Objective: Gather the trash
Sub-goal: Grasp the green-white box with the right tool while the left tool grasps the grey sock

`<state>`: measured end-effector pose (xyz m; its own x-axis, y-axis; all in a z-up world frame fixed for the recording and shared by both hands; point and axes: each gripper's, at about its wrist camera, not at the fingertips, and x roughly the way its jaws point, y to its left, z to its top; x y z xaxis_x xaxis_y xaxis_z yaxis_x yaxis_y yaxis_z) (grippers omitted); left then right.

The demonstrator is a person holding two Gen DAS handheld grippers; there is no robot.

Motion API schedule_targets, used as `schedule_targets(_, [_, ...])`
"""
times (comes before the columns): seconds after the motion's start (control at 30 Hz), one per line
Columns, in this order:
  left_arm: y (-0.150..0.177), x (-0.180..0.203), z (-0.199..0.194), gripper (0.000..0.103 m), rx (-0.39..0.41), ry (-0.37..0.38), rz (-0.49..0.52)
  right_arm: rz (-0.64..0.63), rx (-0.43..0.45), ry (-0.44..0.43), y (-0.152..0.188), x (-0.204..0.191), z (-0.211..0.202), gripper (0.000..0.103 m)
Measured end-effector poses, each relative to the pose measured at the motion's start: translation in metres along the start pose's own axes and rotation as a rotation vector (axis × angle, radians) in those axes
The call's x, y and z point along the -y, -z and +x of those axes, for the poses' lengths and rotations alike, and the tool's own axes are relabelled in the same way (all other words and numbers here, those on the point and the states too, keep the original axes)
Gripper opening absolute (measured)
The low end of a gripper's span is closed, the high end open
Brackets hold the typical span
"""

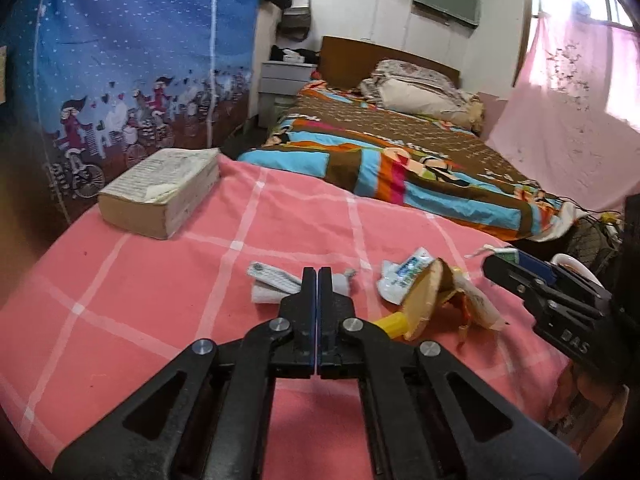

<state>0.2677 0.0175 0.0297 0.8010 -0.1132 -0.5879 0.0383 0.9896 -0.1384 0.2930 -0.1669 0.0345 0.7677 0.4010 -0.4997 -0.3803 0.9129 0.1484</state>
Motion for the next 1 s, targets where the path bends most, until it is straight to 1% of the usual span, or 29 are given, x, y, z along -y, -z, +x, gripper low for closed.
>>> schedule_targets(0.07, [-0.001,-0.001,0.006,0.018,-0.030,-0.008,0.001,-0.004,0.004,-0.002,0.001,-0.001,-0.001,0.038])
schedule_targets(0.13, [-0.001,0.000,0.009,0.052,-0.040,-0.023,0.000,-0.009,0.004,-0.004,0.001,-0.002,-0.002,0.038])
schedule_targets(0.17, [-0.002,0.000,0.010,0.056,-0.034,-0.024,-0.001,-0.010,0.003,-0.004,0.002,-0.003,-0.001,0.038])
schedule_targets(0.2, [-0.003,0.000,0.011,0.058,-0.026,-0.019,0.000,-0.011,0.001,-0.004,0.002,-0.003,-0.001,0.038])
schedule_targets(0.3, [-0.006,0.003,0.019,0.056,-0.044,-0.024,0.017,-0.004,-0.004,-0.006,0.001,-0.001,0.000,0.038])
schedule_targets(0.43, [-0.005,0.002,0.041,0.056,-0.150,-0.018,0.015,0.025,-0.015,-0.013,0.001,0.003,0.002,0.038])
schedule_targets(0.5, [-0.004,0.001,0.046,0.056,-0.179,-0.014,0.012,0.041,-0.020,-0.017,0.001,0.006,0.004,0.038])
schedule_targets(0.57, [-0.003,0.002,0.046,0.055,-0.185,-0.018,0.016,0.049,-0.023,-0.019,0.001,0.007,0.004,0.038])
schedule_targets(0.6, [-0.002,0.002,0.046,0.054,-0.186,-0.022,0.018,0.052,-0.026,-0.019,0.001,0.008,0.004,0.038])
schedule_targets(0.73, [-0.002,0.002,0.045,0.039,-0.186,-0.017,0.016,0.052,-0.028,-0.018,0.002,0.007,0.005,0.038])
schedule_targets(0.87, [-0.003,0.001,0.041,0.034,-0.169,-0.008,0.008,0.050,-0.023,-0.018,0.001,0.008,0.004,0.038])
schedule_targets(0.93, [-0.002,0.003,0.032,0.033,-0.129,0.001,0.014,0.049,-0.005,-0.015,0.002,0.008,0.001,0.038])
schedule_targets(1.0, [-0.004,0.008,0.019,0.033,-0.065,0.003,0.038,0.045,0.019,-0.012,0.002,0.008,-0.004,0.038])
